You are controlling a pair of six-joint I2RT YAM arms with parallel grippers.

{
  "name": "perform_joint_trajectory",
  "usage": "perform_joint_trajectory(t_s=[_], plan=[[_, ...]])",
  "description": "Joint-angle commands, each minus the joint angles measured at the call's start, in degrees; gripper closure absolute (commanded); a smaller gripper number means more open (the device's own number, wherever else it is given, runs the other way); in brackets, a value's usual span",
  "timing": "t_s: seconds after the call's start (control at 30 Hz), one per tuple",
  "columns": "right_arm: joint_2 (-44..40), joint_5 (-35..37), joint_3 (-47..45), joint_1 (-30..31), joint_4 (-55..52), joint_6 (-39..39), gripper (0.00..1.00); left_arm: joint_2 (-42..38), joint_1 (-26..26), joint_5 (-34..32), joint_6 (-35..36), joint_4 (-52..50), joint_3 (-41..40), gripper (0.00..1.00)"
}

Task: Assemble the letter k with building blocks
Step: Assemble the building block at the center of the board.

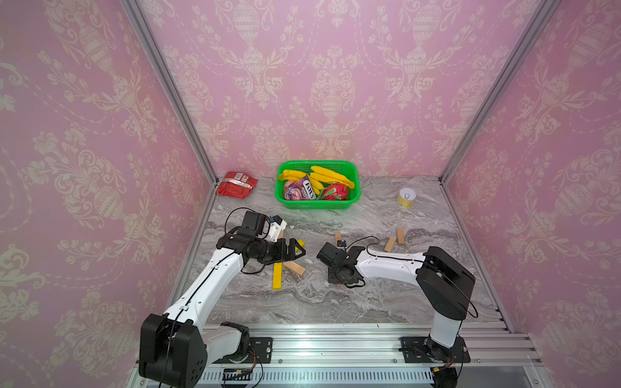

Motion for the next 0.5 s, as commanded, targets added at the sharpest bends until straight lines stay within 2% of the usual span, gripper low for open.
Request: perform_joint_trajectory(t_s=[0.0, 0.13, 0.23, 0.37, 0.47], plan=[[3.67, 1.19, -1.24, -0.78, -0.79, -0.24, 0.71, -0.3, 0.62, 0.98, -0.75, -0.36, -0.62, 0.01], [3.61, 1.62, -1.16, -0.78, -1.04, -0.15, 0.57, -0.33, 0.6, 1.07, -0.75, -0.37, -0.69, 0.01], [3.69, 1.76, -1.16, -0.76, -1.14, -0.21, 0.51, -0.3, 0.62, 1.15, -0.82, -0.26, -0.7, 0.01], [3.67, 1.85, -1.16, -0.78, -1.04, -0.24, 0.49, -0.22, 0.61, 1.12, -0.71, -0.27, -0.7, 0.01], [3.77, 1.99, -1.16, -0.78, -1.06, -0.27, 0.53, -0.3, 0.62, 1.15, -0.73, -0.28, -0.77, 0.01]])
